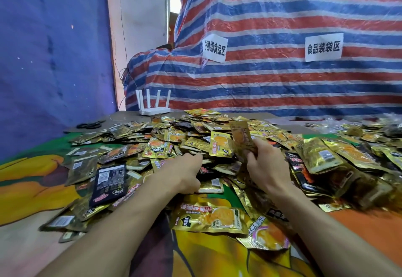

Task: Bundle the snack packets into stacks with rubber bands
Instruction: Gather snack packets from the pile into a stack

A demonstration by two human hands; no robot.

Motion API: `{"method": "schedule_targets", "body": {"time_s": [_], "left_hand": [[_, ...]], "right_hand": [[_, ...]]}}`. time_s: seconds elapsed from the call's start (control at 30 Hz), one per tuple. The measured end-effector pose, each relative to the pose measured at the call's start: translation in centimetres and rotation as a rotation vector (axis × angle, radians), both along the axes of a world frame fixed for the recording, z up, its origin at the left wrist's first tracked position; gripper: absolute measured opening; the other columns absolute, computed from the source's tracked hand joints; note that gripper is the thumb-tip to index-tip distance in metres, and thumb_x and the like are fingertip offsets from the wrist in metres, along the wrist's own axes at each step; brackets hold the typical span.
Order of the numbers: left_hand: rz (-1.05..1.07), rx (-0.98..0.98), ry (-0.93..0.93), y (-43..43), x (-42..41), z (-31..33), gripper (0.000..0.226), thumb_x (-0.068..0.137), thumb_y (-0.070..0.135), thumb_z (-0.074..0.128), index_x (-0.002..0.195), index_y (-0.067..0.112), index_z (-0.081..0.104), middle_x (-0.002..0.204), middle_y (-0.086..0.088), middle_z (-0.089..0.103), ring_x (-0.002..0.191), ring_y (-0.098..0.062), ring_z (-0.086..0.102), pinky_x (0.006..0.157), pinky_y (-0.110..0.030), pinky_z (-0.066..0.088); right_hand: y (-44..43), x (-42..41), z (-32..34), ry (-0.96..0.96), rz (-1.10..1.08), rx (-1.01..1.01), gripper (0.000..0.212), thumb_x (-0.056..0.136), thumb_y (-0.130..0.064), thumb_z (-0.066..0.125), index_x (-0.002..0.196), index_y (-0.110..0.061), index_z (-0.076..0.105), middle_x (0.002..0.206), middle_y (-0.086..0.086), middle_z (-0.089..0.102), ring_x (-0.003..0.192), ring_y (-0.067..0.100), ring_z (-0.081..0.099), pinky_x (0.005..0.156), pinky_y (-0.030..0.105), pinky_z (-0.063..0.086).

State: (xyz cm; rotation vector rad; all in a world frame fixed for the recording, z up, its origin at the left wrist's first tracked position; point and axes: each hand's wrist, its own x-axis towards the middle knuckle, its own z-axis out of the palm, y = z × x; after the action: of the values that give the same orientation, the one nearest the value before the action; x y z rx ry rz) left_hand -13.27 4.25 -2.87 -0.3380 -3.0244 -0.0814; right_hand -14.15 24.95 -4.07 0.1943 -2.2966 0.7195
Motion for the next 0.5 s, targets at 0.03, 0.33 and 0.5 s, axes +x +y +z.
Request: {"method": "schedule_targets", "body": {"time_s": [0.03,0.33,0.5], "left_hand": [[0.008,0.022,0.041,0.0,0.0,0.0,0.031,0.084,0.007,0.055,0.112,0.016,0.044,0.093,-0.003,0.050,0.088,-0.025,0.056,0.060,-0.034,0.042],[-0.009,0.121,0.280,-1.3,0.3,0.7,0.018,0.098,0.017,0.049,0.111,0.024,0.058,0.103,0.000,0.066,0.097,-0.025,0.061,0.080,-0.037,0.046],[-0.098,0.294,0.488,-0.9,0.6,1.1,0.008,0.101,0.030,0.053,0.101,0.024,0.057,0.080,0.007,0.061,0.075,-0.020,0.061,0.063,-0.034,0.040]], "right_hand": [[0.0,0.0,0.0,0.003,0.018,-0.042,0.010,0.099,-0.019,0.057,0.101,-0.011,0.063,0.086,0.005,0.069,0.072,0.028,0.063,0.062,0.041,0.054],[1.3,-0.2,0.0,0.070,0.194,-0.501,0.007,0.100,-0.015,0.060,0.100,-0.019,0.066,0.091,-0.004,0.070,0.083,0.018,0.067,0.073,0.045,0.060],[1.2,-0.3,-0.1,0.066,0.321,-0.693,0.013,0.103,-0.021,0.055,0.095,-0.026,0.063,0.095,0.000,0.074,0.083,0.017,0.074,0.065,0.036,0.063]]}}
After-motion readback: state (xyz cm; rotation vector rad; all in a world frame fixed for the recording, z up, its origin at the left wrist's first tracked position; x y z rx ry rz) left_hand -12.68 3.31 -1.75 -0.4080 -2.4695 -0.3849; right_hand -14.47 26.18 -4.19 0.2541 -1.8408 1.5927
